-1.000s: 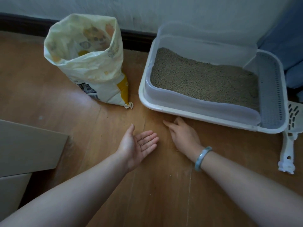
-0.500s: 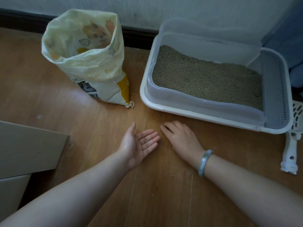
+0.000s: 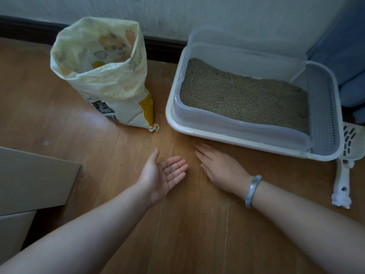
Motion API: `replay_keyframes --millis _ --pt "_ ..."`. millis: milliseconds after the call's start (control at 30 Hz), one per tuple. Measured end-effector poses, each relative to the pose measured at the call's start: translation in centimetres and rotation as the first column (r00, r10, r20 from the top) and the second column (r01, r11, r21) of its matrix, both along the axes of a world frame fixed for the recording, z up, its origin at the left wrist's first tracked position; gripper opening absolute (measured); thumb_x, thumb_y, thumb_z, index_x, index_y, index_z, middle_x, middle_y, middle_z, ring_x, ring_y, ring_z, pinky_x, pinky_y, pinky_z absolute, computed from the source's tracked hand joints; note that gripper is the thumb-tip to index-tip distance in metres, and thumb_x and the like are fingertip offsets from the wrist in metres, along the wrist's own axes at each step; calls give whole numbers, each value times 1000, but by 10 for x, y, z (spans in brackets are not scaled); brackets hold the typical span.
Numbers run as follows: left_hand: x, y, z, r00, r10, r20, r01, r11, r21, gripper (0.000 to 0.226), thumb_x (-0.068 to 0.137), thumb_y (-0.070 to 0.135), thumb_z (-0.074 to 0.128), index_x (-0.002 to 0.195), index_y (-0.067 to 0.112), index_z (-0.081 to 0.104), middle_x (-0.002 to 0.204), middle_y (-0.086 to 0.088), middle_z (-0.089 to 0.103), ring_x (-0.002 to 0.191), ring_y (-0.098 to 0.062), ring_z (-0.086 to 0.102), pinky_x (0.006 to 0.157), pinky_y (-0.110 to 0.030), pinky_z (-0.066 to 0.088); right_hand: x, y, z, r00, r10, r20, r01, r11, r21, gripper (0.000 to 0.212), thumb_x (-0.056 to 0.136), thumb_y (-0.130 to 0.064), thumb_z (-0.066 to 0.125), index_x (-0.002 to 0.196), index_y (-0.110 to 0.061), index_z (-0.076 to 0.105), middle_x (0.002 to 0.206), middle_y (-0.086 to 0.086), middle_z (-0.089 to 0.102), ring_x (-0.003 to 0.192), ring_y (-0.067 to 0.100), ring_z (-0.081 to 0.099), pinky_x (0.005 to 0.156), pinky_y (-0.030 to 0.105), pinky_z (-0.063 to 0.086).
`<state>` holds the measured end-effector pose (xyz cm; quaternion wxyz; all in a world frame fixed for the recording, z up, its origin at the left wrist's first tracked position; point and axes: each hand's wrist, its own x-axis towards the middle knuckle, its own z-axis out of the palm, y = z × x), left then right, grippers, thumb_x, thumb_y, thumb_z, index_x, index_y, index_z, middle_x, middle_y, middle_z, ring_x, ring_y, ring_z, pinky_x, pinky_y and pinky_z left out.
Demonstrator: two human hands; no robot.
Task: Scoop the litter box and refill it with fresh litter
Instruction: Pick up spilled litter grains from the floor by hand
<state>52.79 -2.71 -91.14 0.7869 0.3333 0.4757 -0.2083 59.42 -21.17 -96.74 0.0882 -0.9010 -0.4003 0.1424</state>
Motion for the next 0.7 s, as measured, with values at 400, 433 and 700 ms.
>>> replay_keyframes --millis 400,433,700 --pt "4 -12 6 998 -49 35 49 999 2 66 96 58 28 113 2 60 112 -16 68 100 -25 67 80 -34 54 2 -53 11 989 -145 -27 144 989 -14 52 94 -32 30 138 -7 44 144 12 43 134 26 40 111 33 18" --pt "4 -12 6 998 -52 37 52 999 3 66 96 58 28 114 2 59 112 -16 68 101 -26 67 80 -35 54 1 -49 8 991 -123 -49 121 992 -27 57 93 -36 22 141 -8 39 148 12 38 138 25 33 113 32 11" --pt "0 -10 4 998 -39 38 39 999 20 66 97 57 27 112 2 60 112 -16 68 101 -26 67 81 -34 54 -37 -53 9 990 33 -134 -26 998 56 54 96 -38 22 146 -18 26 152 -5 19 140 5 10 117 33 5"
